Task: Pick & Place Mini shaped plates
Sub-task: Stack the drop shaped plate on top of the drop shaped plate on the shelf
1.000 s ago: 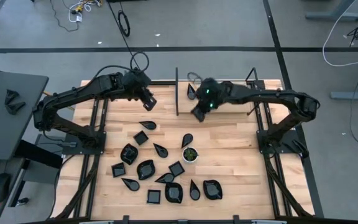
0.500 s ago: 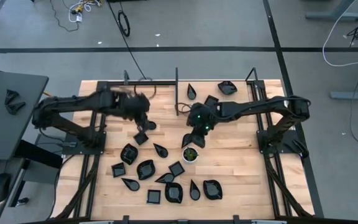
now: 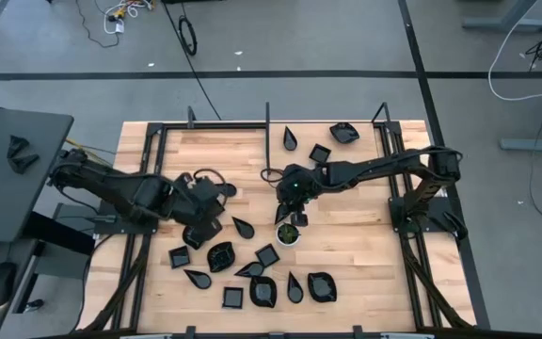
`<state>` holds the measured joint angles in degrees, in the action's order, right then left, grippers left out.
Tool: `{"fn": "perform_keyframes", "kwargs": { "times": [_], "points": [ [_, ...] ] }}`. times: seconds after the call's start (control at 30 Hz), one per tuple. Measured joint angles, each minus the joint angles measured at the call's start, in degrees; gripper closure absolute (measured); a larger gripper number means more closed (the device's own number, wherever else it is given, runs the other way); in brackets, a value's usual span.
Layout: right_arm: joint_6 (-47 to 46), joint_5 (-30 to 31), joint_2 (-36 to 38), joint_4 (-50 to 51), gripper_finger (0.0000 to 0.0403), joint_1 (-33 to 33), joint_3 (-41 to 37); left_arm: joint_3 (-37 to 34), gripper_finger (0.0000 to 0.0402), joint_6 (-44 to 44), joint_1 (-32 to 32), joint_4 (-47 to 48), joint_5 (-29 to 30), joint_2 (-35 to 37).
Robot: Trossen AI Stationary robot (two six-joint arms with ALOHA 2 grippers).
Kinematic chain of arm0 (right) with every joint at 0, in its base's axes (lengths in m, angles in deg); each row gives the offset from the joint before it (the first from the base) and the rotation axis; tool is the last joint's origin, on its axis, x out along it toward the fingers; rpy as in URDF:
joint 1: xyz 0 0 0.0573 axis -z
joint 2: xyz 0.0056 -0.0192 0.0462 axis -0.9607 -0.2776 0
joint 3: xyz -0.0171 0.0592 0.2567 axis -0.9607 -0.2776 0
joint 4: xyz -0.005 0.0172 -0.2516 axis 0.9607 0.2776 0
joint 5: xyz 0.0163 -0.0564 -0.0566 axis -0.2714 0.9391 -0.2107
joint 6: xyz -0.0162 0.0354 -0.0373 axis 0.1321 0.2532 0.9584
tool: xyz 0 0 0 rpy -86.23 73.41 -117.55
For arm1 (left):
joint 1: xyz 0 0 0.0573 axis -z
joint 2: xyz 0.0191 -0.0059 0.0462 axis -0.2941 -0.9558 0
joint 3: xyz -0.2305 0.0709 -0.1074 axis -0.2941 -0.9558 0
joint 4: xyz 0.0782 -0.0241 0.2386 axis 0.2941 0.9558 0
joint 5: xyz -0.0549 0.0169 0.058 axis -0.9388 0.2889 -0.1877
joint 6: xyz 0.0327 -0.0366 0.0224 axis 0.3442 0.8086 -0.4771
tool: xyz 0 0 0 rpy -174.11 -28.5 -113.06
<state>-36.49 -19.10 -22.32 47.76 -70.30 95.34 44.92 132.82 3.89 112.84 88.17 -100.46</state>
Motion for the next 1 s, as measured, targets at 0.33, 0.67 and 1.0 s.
{"fn": "perform_keyframes", "kwargs": {
  "times": [0.33,0.67,1.0],
  "points": [
    [15.8,-0.2,-8.0,-3.5,0.0296,0.1,0.0,0.0,0.0266,9.5,1.7,-0.4,3.3,0.0],
    [31.3,-4.6,-8.7,-4.7,0.0310,3.5,0.0,0.0,0.0266,16.3,-0.3,-1.8,5.8,0.0],
    [32.7,-11.7,-12.0,-6.9,0.0327,5.7,0.0,0.0,0.0266,17.6,-3.4,-2.3,5.8,-0.1]
  ]
}}
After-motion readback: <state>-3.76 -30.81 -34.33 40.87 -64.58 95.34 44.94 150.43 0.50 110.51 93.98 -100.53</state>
